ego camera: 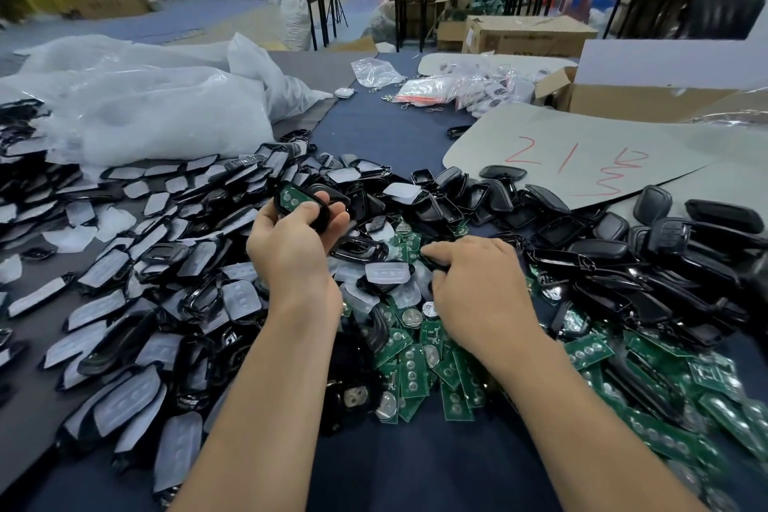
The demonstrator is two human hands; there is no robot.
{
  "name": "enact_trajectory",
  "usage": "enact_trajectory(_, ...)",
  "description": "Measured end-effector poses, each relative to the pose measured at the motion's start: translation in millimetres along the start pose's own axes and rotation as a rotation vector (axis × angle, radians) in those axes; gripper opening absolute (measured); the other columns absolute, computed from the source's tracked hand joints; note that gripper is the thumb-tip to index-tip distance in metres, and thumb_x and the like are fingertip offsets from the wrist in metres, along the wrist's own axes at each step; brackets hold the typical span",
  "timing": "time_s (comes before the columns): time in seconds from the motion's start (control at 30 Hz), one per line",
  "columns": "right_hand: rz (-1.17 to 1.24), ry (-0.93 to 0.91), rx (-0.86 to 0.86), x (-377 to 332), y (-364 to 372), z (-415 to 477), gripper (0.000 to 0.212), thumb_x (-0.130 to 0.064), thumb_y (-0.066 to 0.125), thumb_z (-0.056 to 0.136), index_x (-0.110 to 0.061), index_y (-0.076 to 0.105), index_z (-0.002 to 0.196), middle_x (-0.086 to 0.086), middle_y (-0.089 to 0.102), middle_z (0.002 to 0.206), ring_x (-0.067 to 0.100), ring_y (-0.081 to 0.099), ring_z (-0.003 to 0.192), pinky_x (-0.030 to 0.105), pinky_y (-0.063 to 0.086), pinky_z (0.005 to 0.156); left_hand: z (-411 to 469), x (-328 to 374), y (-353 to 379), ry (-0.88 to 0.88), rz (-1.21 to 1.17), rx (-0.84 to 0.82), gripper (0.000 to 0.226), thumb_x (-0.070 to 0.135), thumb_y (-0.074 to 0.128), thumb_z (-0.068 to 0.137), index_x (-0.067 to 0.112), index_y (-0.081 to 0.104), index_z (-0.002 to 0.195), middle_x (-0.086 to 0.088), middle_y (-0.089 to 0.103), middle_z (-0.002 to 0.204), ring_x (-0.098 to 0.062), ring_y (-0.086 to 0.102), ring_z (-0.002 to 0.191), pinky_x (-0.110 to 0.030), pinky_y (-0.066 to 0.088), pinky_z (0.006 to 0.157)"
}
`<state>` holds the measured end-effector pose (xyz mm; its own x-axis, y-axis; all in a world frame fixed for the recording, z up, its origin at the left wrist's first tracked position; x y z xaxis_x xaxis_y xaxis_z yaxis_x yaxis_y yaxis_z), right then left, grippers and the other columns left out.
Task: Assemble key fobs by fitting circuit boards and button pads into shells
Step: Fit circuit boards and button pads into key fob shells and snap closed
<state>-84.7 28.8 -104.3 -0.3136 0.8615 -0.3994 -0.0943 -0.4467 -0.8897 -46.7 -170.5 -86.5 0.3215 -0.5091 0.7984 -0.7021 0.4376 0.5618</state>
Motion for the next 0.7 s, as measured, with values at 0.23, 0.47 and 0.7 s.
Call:
enact_trajectory(0.23,0.179,0.018,-0.036,5.4,-10.7,-3.5,0.043,-0.005,0.061,0.092,-0.035,0.076,0.12,-0.003,0.076,0.118,0.024,0.065,0.108,0.038,0.052,0.102,3.2,4.1,-3.0,0.014,-0.018,0.018,0.017,-0.013,0.056,0.095,0.003,0.06,0.096,-0.012,0.069,0.081,-0.02,0.07,0.057,-0.022,0.057,0.056)
enact_trajectory(0.47,0.387,-0.101,-0.12,-18.7,-11.8,-12.6,0.042,-0.017,0.069,0.086,-0.037,0.074,0.123,-0.015,0.057,0.147,0.003,0.033,0.146,0.019,0.027,0.119,5.0,4.1,-3.1,0.026,-0.013,0.028,0.018,-0.013,0.056,0.095,0.004,0.06,0.096,-0.013,0.069,0.082,-0.021,0.069,0.057,-0.023,0.057,0.057)
enact_trajectory(0.7,0.146,-0.211,-0.133,-40.3,3.7,-10.9,0.039,-0.023,0.064,0.097,-0.034,0.067,0.134,-0.005,0.065,0.135,0.01,0.045,0.137,0.026,0.004,0.126,4.0,3.6,-2.0,0.031,-0.003,0.026,0.018,-0.013,0.055,0.095,0.004,0.06,0.096,-0.011,0.068,0.08,-0.019,0.069,0.056,-0.022,0.057,0.056)
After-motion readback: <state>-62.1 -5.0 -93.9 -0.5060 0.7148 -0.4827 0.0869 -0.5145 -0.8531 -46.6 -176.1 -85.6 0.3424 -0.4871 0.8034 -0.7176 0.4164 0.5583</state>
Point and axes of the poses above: each hand's wrist, its own z-axis towards the middle knuckle, its own y-axis out of the palm, x = y × z, the point moved 6 cm from there along z, towards the middle knuckle
